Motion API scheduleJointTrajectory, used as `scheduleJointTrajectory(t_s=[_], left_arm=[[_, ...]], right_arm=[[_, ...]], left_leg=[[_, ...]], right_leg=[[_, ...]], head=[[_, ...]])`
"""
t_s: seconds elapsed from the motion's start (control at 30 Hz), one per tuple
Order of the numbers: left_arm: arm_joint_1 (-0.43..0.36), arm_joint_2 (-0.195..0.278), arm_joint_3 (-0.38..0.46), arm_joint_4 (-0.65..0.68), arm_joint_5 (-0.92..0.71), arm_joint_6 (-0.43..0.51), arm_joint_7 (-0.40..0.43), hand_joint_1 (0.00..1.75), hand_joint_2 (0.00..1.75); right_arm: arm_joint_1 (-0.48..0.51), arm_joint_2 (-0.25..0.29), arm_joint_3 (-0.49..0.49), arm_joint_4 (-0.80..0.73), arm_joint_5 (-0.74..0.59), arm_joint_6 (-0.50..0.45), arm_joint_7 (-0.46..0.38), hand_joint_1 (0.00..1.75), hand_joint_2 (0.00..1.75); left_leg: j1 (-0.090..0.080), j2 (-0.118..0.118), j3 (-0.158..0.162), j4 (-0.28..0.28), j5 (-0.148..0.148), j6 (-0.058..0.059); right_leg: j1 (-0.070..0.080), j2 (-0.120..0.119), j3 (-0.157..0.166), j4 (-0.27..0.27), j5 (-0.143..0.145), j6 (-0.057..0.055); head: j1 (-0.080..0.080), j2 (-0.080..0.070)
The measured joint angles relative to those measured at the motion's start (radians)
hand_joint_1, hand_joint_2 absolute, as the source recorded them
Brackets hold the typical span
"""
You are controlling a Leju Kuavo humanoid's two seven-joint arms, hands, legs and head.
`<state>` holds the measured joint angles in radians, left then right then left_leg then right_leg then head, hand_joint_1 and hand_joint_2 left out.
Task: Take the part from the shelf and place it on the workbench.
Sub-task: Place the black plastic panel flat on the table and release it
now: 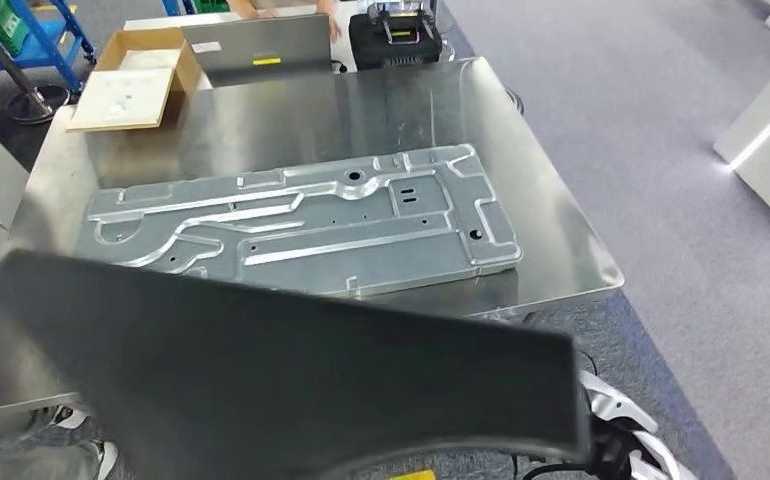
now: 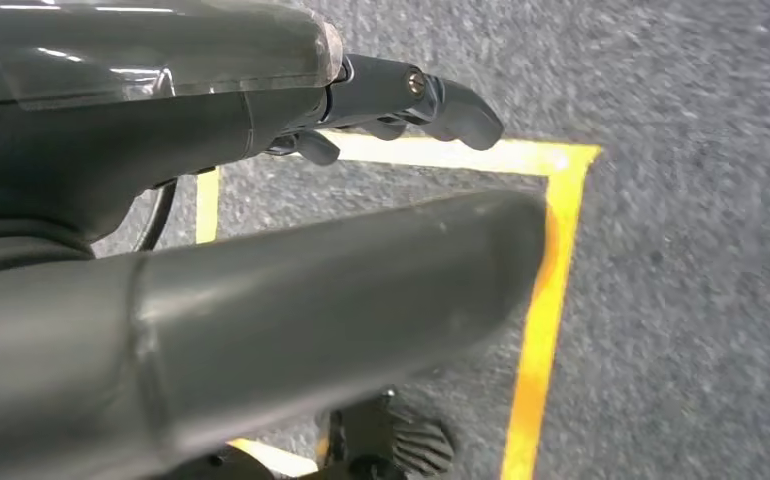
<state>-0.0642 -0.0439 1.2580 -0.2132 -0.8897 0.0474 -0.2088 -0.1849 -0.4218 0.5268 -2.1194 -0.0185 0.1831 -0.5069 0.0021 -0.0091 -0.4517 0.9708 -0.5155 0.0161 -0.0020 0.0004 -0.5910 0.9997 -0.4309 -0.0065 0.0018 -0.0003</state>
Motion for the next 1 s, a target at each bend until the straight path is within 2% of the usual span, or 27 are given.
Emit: scheduleJointTrajectory(t_s=[0.07, 0.1, 0.2, 0.23, 0.27, 0.3, 0.33, 0.37, 0.4, 0.43, 0.57, 0.63, 0.7, 0.73, 0.77, 0.8, 0.87, 0.9, 0.93, 1.0], left_arm=[[-0.002, 0.0, 0.001, 0.0, 0.007, 0.0, -0.007, 0.0, 0.0], [-0.003, 0.0, 0.002, 0.0, 0.008, 0.0, -0.01, 0.0, 0.0], [-0.001, 0.001, 0.002, 0.0, -0.008, -0.013, -0.015, 0.0, 0.0], [-0.001, 0.002, 0.002, 0.0, -0.015, -0.019, -0.016, 0.0, 0.0], [-0.002, 0.003, 0.002, 0.0, -0.021, -0.023, -0.017, 0.0, 0.0], [-0.003, 0.003, 0.002, 0.0, -0.025, -0.026, -0.017, 0.0, 0.0], [-0.005, 0.004, 0.002, 0.0, -0.028, -0.027, -0.018, 0.0, 0.0], [-0.006, 0.004, 0.002, 0.0, -0.03, -0.028, -0.018, 0.0, 0.0], [-0.007, 0.005, 0.002, 0.0, -0.032, -0.029, -0.019, 0.0, 0.0], [-0.008, 0.005, 0.002, 0.0, -0.032, -0.029, -0.019, 0.0, 0.0], [-0.009, 0.005, 0.001, 0.0, -0.032, -0.03, -0.021, 0.0, 0.0], [-0.01, 0.005, 0.001, 0.0, -0.033, -0.03, -0.022, 0.0, 0.0], [-0.011, 0.005, 0.001, 0.0, -0.035, -0.032, -0.022, 0.0, 0.0], [-0.011, 0.005, 0.001, 0.0, -0.037, -0.033, -0.023, 0.0, 0.0], [-0.011, 0.005, 0.0, 0.0, -0.04, -0.034, -0.023, 0.0, 0.0], [-0.012, 0.005, 0.0, 0.0, -0.042, -0.035, -0.023, 0.0, 0.0], [-0.015, 0.005, -0.001, 0.0, -0.049, -0.038, -0.025, 0.0, 0.0], [-0.018, 0.005, -0.002, 0.0, -0.052, -0.04, -0.026, 0.0, 0.0], [-0.021, 0.006, -0.002, 0.0, -0.056, -0.042, -0.027, 0.0, 0.0], [-0.023, 0.006, -0.003, 0.0, -0.063, -0.046, -0.027, 0.0, 0.0]], right_arm=[[0.014, 0.002, -0.013, -0.009, 0.027, -0.056, -0.016, 1.75, 1.75], [0.021, 0.004, -0.022, -0.016, 0.035, -0.085, -0.023, 1.75, 1.75], [-0.022, -0.011, -0.076, -0.015, -0.052, -0.107, 0.029, 1.75, 1.75], [-0.061, -0.019, -0.108, 0.001, -0.101, -0.084, 0.065, 1.75, 1.75], [-0.106, -0.023, -0.144, 0.022, -0.134, -0.049, 0.098, 1.75, 1.75], [-0.148, -0.026, -0.179, 0.047, -0.15, -0.015, 0.128, 1.75, 1.75], [-0.185, -0.026, -0.207, 0.071, -0.152, 0.012, 0.151, 1.75, 1.75], [-0.216, -0.026, -0.227, 0.093, -0.146, 0.03, 0.168, 1.75, 1.75], [-0.24, -0.026, -0.238, 0.111, -0.14, 0.038, 0.179, 1.75, 1.75], [-0.256, -0.026, -0.245, 0.126, -0.135, 0.041, 0.184, 1.75, 1.75], [-0.286, -0.025, -0.257, 0.155, -0.121, 0.037, 0.189, 1.75, 1.75], [-0.297, -0.025, -0.261, 0.162, -0.112, 0.032, 0.191, 1.75, 1.75], [-0.309, -0.025, -0.262, 0.174, -0.084, 0.022, 0.206, 1.75, 1.75], [-0.32, -0.025, -0.259, 0.184, -0.059, 0.014, 0.221, 1.75, 1.75], [-0.34, -0.024, -0.253, 0.198, -0.028, 0.005, 0.24, 1.75, 1.75], [-0.37, -0.024, -0.243, 0.216, 0.009, -0.008, 0.263, 1.75, 1.75], [-0.448, -0.024, -0.216, 0.259, 0.093, -0.041, 0.307, 1.75, 1.75], [-0.488, -0.026, -0.203, 0.283, 0.138, -0.059, 0.321, 1.75, 1.75], [-0.526, -0.032, -0.19, 0.308, 0.188, -0.077, 0.328, 1.75, 1.75], [-0.592, -0.052, -0.168, 0.364, 0.307, -0.101, 0.334, 1.75, 1.75]], left_leg=[[0.001, 0.002, -0.007, 0.031, -0.017, -0.01], [0.002, 0.002, -0.027, 0.071, -0.038, -0.014], [0.005, 0.003, -0.147, 0.263, -0.113, -0.021], [0.006, 0.003, -0.18, 0.299, -0.116, -0.02], [0.007, 0.003, -0.195, 0.296, -0.095, -0.02], [0.008, 0.004, -0.192, 0.254, -0.052, -0.019], [0.009, 0.005, -0.176, 0.186, 0.002, -0.018], [0.008, 0.005, -0.159, 0.122, 0.04, -0.016], [0.007, 0.006, -0.145, 0.073, 0.061, -0.011], [0.004, 0.006, -0.14, 0.048, 0.071, -0.005], [0.005, 0.002, -0.136, 0.031, 0.079, 0.019], [0.008, 0.002, -0.131, 0.026, 0.079, 0.028], [0.007, 0.002, -0.129, 0.026, 0.074, 0.034], [0.006, 0.002, -0.127, 0.027, 0.072, 0.034], [0.006, 0.002, -0.124, 0.027, 0.068, 0.034], [0.005, 0.002, -0.12, 0.028, 0.065, 0.033], [0.003, 0.002, -0.11, 0.03, 0.057, 0.03], [0.001, 0.001, -0.108, 0.031, 0.054, 0.027], [0.0, 0.0, -0.109, 0.032, 0.052, 0.024], [-0.001, -0.002, -0.112, 0.031, 0.051, 0.015]], right_leg=[[-0.004, 0.0, 0.015, -0.009, -0.002, -0.012], [-0.006, -0.001, 0.021, -0.012, -0.004, -0.017], [-0.005, 0.002, 0.025, -0.011, -0.013, -0.027], [-0.004, 0.006, 0.027, -0.01, -0.016, -0.027], [-0.004, 0.009, 0.03, -0.008, -0.02, -0.026], [-0.004, 0.011, 0.035, -0.005, -0.025, -0.023], [-0.004, 0.012, 0.041, -0.004, -0.031, -0.02], [-0.004, 0.011, 0.046, -0.001, -0.037, -0.015], [-0.003, 0.011, 0.048, 0.001, -0.041, -0.011], [-0.002, 0.01, 0.046, 0.002, -0.044, -0.005], [-0.003, 0.005, 0.039, 0.018, -0.062, 0.019], [-0.006, 0.004, -0.004, 0.104, -0.108, 0.029], [-0.008, 0.004, -0.081, 0.238, -0.158, 0.037], [-0.01, 0.004, -0.111, 0.28, -0.162, 0.039], [-0.011, 0.004, -0.124, 0.286, -0.145, 0.04], [-0.012, 0.004, -0.116, 0.253, -0.109, 0.038], [-0.01, 0.004, -0.064, 0.121, -0.025, 0.028], [-0.007, 0.004, -0.04, 0.064, -0.001, 0.022], [-0.004, 0.004, -0.026, 0.029, 0.008, 0.016], [0.0, 0.002, -0.021, 0.011, 0.002, 0.008]], head=[[0.0, 0.0], [0.0, 0.0], [-0.001, 0.0], [-0.001, 0.0], [-0.001, 0.0], [-0.001, 0.0], [0.0, 0.0], [0.0, 0.0], [0.0, 0.0], [0.0, 0.0], [0.0, 0.0], [0.0, 0.0], [0.0, 0.0], [0.0, 0.0], [0.0, 0.0], [0.0, 0.0], [0.0, 0.0], [0.0, 0.0], [0.0, 0.0], [0.0, 0.0]])
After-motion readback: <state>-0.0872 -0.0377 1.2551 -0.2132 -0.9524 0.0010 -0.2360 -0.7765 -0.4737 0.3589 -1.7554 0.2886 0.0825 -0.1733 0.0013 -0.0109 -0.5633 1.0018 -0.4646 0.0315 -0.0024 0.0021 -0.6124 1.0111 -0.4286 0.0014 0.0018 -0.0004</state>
